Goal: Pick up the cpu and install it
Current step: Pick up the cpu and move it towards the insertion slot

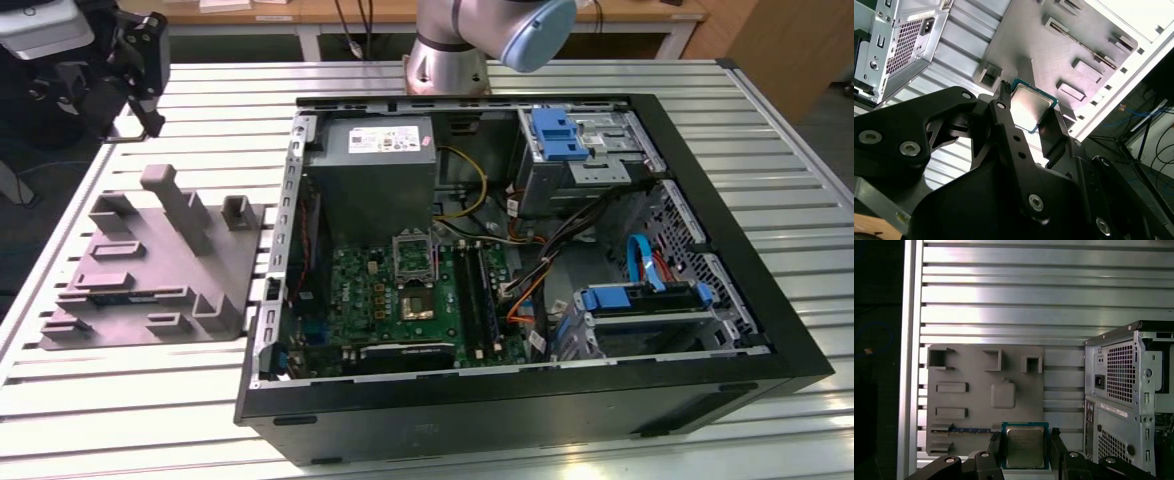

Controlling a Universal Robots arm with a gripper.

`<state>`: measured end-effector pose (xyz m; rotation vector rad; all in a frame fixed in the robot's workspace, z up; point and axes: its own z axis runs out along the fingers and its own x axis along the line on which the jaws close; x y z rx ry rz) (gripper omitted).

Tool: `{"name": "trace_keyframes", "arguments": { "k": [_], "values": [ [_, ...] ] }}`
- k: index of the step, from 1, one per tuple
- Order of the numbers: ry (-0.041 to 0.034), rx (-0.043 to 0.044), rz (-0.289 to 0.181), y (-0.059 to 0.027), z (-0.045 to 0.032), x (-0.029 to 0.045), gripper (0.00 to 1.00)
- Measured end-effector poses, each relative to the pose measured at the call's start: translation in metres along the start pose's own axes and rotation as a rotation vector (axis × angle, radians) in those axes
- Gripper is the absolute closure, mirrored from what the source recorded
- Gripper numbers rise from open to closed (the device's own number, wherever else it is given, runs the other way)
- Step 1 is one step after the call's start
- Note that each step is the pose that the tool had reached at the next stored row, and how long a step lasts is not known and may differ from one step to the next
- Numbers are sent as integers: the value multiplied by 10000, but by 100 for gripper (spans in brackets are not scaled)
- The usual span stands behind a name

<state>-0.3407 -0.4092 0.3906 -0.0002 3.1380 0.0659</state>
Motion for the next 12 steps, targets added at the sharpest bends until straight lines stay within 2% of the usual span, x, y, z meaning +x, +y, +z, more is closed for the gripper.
{"name": "trace_keyframes", "arguments": {
  "k": [12],
  "values": [
    [-1, 0, 0, 0, 1, -73, 53]
  ]
}}
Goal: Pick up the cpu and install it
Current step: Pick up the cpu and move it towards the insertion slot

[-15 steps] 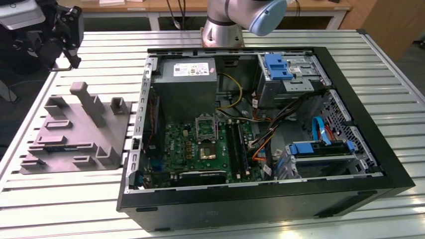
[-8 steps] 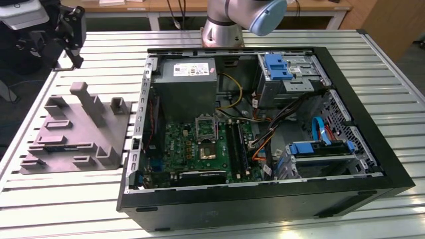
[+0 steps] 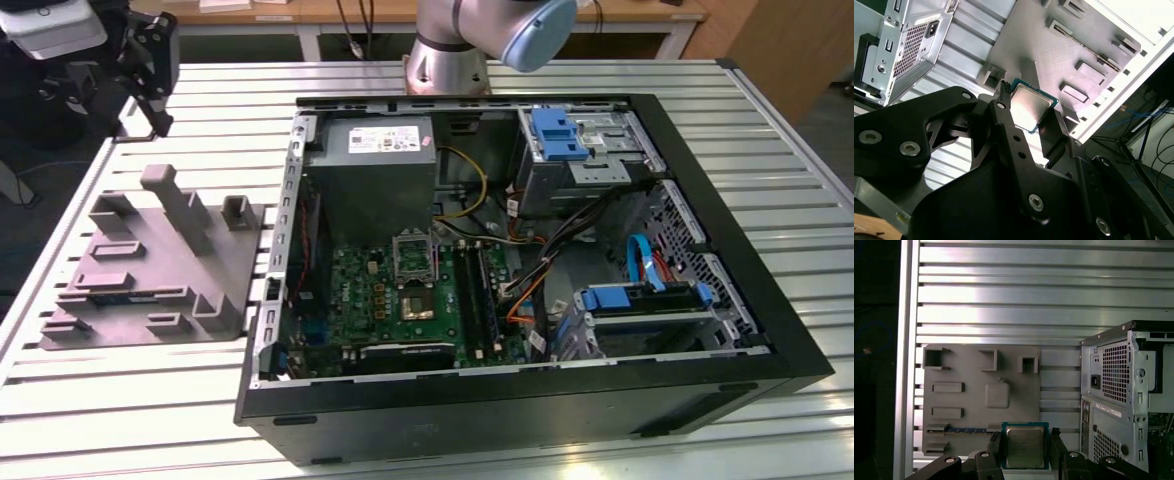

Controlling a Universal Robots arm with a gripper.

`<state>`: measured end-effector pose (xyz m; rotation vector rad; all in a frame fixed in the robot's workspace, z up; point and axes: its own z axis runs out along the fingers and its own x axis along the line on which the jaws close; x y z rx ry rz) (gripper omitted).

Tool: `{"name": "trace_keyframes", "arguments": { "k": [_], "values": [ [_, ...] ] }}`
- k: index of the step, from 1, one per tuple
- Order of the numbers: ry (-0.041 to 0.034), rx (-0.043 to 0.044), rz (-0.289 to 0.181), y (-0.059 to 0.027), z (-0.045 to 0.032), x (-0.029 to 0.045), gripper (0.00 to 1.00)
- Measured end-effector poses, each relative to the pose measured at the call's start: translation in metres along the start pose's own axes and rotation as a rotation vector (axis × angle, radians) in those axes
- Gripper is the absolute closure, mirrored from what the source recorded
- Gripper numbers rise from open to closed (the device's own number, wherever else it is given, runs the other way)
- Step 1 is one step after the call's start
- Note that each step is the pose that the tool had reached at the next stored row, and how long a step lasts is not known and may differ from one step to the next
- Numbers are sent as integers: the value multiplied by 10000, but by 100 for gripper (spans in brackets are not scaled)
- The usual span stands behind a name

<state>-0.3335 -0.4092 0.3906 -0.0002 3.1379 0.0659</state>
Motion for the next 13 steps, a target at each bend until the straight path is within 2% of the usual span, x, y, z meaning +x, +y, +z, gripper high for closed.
{"name": "trace_keyframes", "arguments": {
  "k": [13],
  "values": [
    [1, 0, 1, 0, 0, -79, 53]
  ]
}}
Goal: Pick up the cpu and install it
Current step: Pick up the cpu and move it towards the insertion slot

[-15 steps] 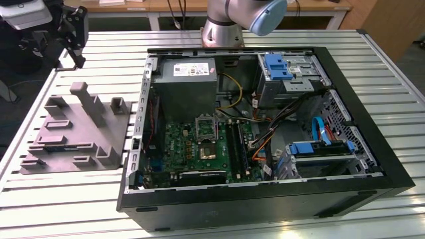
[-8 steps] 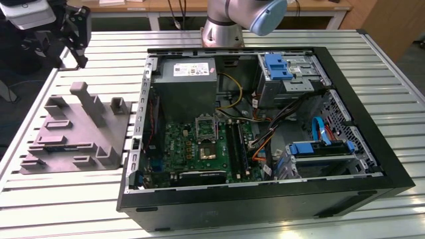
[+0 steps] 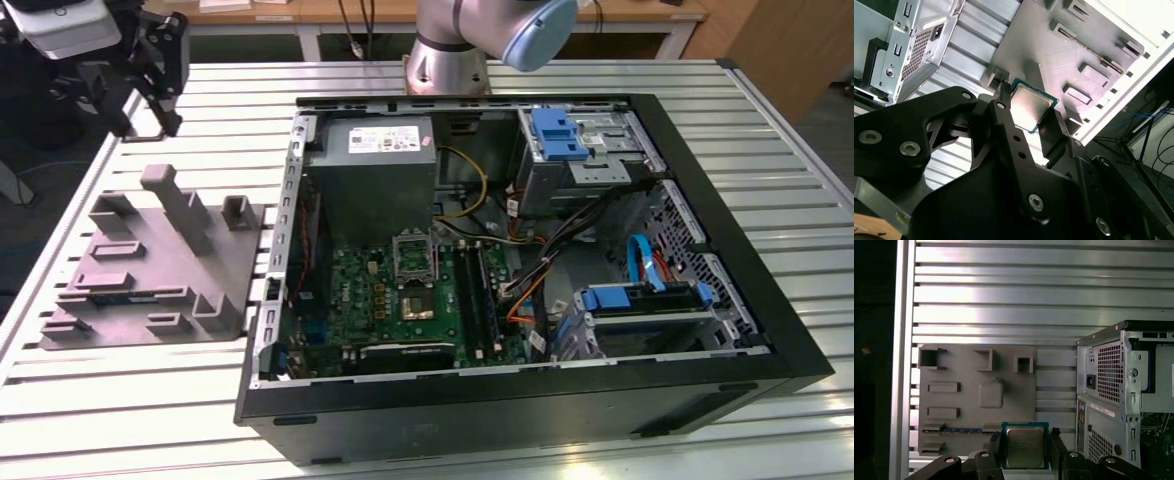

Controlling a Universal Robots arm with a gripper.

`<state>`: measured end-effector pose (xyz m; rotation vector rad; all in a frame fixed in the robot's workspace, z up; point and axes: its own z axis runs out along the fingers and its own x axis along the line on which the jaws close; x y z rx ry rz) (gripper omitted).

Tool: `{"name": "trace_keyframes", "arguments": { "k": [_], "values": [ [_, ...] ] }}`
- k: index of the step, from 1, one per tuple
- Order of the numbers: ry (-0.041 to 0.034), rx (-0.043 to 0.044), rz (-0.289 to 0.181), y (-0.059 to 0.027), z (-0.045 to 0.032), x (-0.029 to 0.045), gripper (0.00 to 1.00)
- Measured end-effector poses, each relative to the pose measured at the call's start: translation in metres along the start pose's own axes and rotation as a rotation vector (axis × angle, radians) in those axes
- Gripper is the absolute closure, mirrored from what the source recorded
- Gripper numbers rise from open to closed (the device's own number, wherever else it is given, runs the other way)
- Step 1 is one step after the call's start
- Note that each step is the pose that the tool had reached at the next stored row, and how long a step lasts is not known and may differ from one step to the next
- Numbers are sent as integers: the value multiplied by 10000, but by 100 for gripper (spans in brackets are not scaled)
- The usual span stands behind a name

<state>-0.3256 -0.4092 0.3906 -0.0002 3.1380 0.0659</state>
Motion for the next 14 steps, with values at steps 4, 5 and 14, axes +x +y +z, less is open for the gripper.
{"name": "trace_keyframes", "arguments": {
  "k": [4, 5, 14],
  "values": [
    [0, 0, -1, 0, 0, -28, 53],
    [-1, 0, 0, 0, 0, -35, 53],
    [0, 0, -1, 0, 0, -81, 53]
  ]
}}
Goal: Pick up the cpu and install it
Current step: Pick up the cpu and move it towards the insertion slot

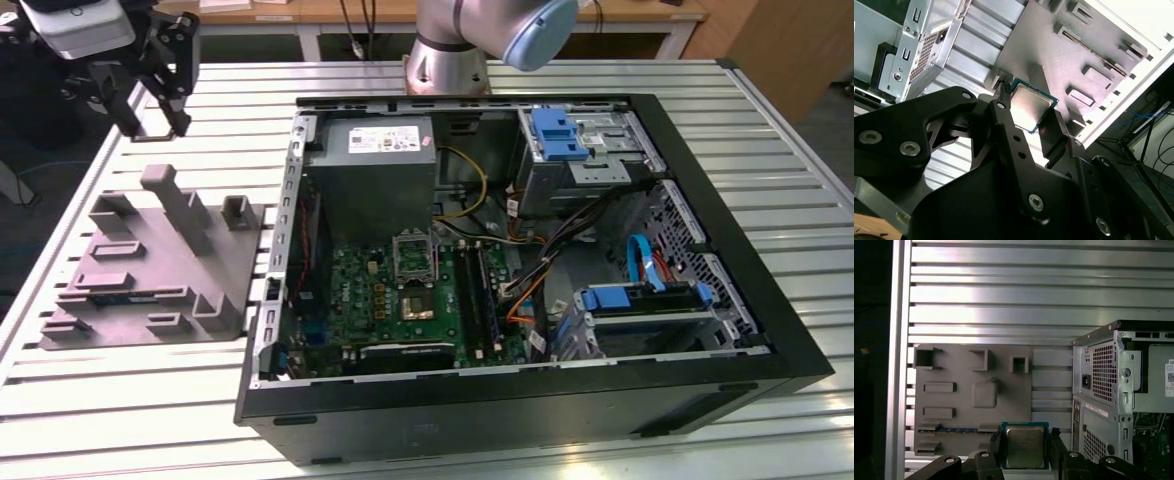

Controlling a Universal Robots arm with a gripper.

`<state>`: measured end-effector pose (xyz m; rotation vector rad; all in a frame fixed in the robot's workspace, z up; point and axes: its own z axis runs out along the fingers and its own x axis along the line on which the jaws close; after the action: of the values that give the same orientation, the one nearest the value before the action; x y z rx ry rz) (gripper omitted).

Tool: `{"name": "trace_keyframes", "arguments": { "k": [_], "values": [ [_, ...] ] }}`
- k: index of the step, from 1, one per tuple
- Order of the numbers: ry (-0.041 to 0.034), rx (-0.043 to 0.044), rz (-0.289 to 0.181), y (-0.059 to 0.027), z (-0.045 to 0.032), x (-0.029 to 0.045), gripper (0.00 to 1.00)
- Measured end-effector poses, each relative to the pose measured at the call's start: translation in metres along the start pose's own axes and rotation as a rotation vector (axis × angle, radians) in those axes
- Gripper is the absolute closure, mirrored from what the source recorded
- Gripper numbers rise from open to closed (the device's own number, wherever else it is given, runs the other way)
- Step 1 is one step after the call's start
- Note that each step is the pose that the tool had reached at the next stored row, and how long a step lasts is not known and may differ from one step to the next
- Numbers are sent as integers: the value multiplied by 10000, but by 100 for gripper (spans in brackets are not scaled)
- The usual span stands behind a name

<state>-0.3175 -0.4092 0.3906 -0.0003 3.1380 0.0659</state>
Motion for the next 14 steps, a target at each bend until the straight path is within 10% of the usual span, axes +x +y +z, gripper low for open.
{"name": "trace_keyframes", "arguments": {
  "k": [14],
  "values": [
    [0, 0, 0, 0, 0, -63, 53]
  ]
}}
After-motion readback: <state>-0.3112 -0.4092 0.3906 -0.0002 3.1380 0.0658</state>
